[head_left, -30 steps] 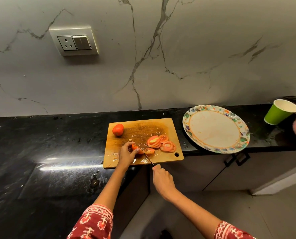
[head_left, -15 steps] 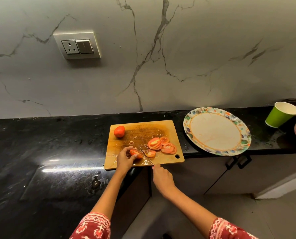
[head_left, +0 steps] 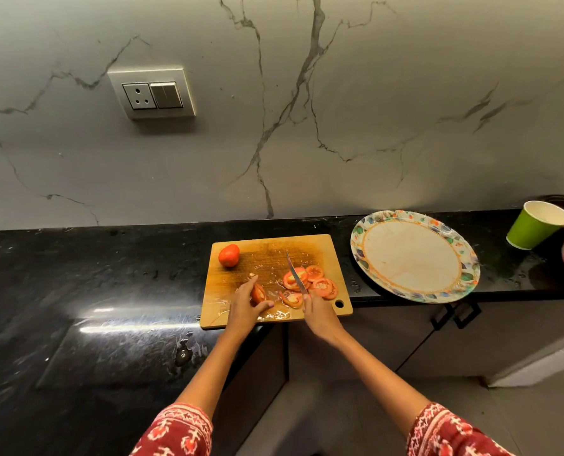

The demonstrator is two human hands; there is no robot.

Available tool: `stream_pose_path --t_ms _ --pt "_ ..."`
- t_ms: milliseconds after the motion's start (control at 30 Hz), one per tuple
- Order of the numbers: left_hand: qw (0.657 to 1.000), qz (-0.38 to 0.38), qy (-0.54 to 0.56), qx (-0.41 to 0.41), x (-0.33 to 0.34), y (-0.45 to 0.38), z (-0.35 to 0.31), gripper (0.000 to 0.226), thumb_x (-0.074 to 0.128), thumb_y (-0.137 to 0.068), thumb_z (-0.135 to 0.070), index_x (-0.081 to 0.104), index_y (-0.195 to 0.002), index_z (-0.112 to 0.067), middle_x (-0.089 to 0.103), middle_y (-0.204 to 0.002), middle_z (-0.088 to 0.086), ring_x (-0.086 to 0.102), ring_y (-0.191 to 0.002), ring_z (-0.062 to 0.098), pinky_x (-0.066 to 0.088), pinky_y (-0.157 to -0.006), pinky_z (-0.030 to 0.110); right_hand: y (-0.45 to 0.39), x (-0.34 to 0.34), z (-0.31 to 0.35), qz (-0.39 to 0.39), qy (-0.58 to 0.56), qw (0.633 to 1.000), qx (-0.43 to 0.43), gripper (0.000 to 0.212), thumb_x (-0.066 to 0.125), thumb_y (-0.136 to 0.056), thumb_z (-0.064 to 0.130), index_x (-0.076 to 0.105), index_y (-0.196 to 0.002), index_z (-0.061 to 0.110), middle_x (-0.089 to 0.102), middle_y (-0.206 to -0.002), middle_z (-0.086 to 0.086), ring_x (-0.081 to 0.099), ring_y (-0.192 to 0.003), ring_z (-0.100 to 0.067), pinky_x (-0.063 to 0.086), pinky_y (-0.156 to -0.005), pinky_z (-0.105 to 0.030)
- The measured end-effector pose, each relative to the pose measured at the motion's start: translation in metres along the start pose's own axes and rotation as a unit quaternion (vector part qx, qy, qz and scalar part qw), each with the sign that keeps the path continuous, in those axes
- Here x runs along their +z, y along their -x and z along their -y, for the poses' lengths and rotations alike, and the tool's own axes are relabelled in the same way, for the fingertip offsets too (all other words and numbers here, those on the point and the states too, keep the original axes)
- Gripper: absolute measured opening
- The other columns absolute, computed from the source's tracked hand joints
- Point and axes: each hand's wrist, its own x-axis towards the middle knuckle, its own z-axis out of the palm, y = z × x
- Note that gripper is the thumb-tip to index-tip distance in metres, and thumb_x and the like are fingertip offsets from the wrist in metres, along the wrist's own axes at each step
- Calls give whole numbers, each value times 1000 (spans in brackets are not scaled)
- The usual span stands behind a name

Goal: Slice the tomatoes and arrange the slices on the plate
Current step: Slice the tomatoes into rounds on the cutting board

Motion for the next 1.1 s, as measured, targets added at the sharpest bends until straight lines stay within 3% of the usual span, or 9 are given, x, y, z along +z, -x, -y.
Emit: stream_pose_path --t_ms 67,133,333,500,733,900,1100 --pt "1000 6 -21 9 2 1 4 77 75 -73 -9 36 -139 -10 45 -136 11 39 -128 23 33 -106 33 -2 -1 -2 -3 -5 1000 -3 27 26 -103 20 46 -87 10 46 -69 0 42 -61 -13 29 -54 -26" --pt "1000 -11 -23 2 3 2 4 79 75 -72 -6 35 -140 -11 43 -138 10 38 -129 24 33 -106 34 -5 -1 -3 -12 -9 1000 -2 29 26 -103 21 47 -85 10 49 -74 -4 45 -68 -18 30 -61 -28" --pt "1000 -7 -23 -9 -2 -4 9 85 81 -66 -11 36 -139 -14 46 -136 9 41 -126 25 38 -105 39 -9 0 1 -31 -22 999 -16 33 28 -102 19 49 -79 9 51 -75 -8 46 -71 -20 28 -62 -28" --pt "990 38 -139 1 -14 -8 7 83 79 -69 -22 35 -139 -14 48 -134 7 38 -125 25 33 -101 34 -12 0 3 -36 -38 998 -18 30 29 -102 20 49 -83 9 49 -74 -4 45 -73 -18 28 -63 -28" --pt "965 73 -251 -10 -14 -18 5 88 75 -68 -46 31 -141 -23 42 -136 3 34 -127 23 32 -102 40 -20 5 6 -45 -61 997 -17 31 29 -103 20 49 -82 9 49 -72 -3 46 -69 -16 31 -63 -28" --pt "945 100 -312 11 -11 -29 -8 66 72 -72 -44 45 -130 -28 47 -128 1 39 -121 21 30 -99 39 -22 3 8 -44 -62 997 -20 32 28 -103 21 49 -82 8 46 -69 1 46 -72 -17 31 -64 -28" --pt "995 72 -72 15 -20 -36 -3 54 83 -63 -25 51 -106 -22 58 -112 -2 56 -104 16 48 -91 35 -25 -2 8 -51 -69 996 -21 33 29 -103 21 50 -82 7 52 -76 -8 48 -73 -20 31 -64 -30"
